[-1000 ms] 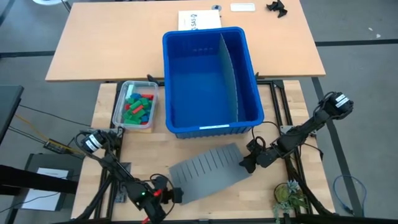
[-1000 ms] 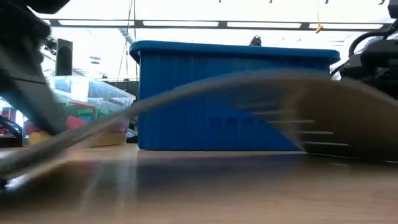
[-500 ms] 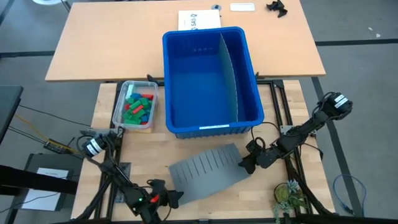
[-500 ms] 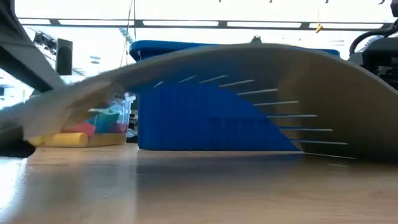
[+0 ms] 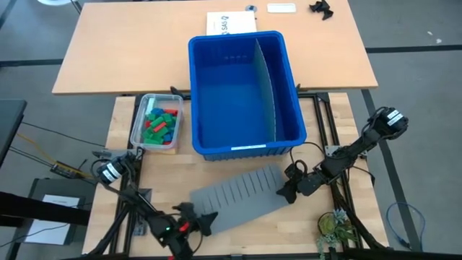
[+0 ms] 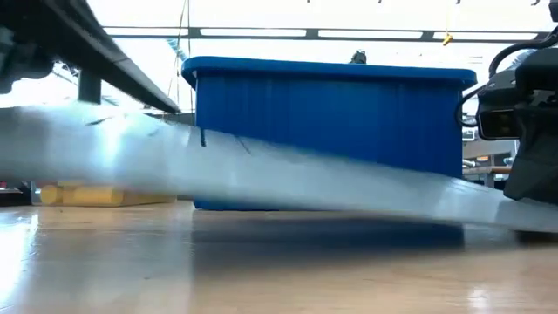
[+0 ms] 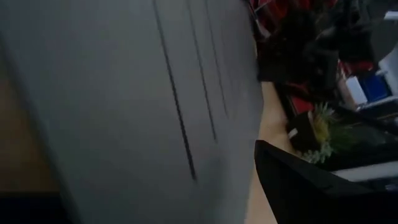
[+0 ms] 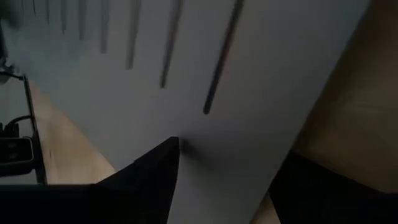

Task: Sort blocks
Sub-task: Assemble the blue bin using bin divider

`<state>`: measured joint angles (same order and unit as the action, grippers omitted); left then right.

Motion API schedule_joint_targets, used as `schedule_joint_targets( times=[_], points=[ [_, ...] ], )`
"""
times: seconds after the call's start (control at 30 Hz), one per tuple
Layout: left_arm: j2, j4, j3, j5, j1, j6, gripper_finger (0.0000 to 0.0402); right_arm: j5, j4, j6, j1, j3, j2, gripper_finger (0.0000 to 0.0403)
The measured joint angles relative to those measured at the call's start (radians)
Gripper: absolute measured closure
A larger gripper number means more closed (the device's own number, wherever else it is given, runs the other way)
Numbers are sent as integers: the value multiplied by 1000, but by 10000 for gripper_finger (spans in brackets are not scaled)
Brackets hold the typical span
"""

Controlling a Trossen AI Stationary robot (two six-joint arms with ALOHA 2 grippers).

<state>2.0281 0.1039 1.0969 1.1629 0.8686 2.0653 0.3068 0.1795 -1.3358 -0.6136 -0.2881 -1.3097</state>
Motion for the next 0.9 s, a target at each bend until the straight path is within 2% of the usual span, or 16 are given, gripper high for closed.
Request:
schedule_joint_targets(
  times=[0.1,0.2,0.33,0.47,0.7,0.9],
  points=[
    [-1,-62,1,-31,-14,-87,187,0,7,23,0,1,0,177],
    [-2,-117,2,-105,-30,-201,212,0,13,59,-3,1,0,177],
    [-4,-166,3,-150,-36,-282,289,4,18,98,-14,2,16,176],
    [-5,-192,4,-140,-28,-340,378,-11,10,135,-41,6,74,176],
    [-16,-388,7,-126,-1,-648,370,-4,38,241,-130,-33,213,176],
    [-71,-493,6,-91,9,-933,383,5,-4,359,-190,-110,308,176]
  ],
)
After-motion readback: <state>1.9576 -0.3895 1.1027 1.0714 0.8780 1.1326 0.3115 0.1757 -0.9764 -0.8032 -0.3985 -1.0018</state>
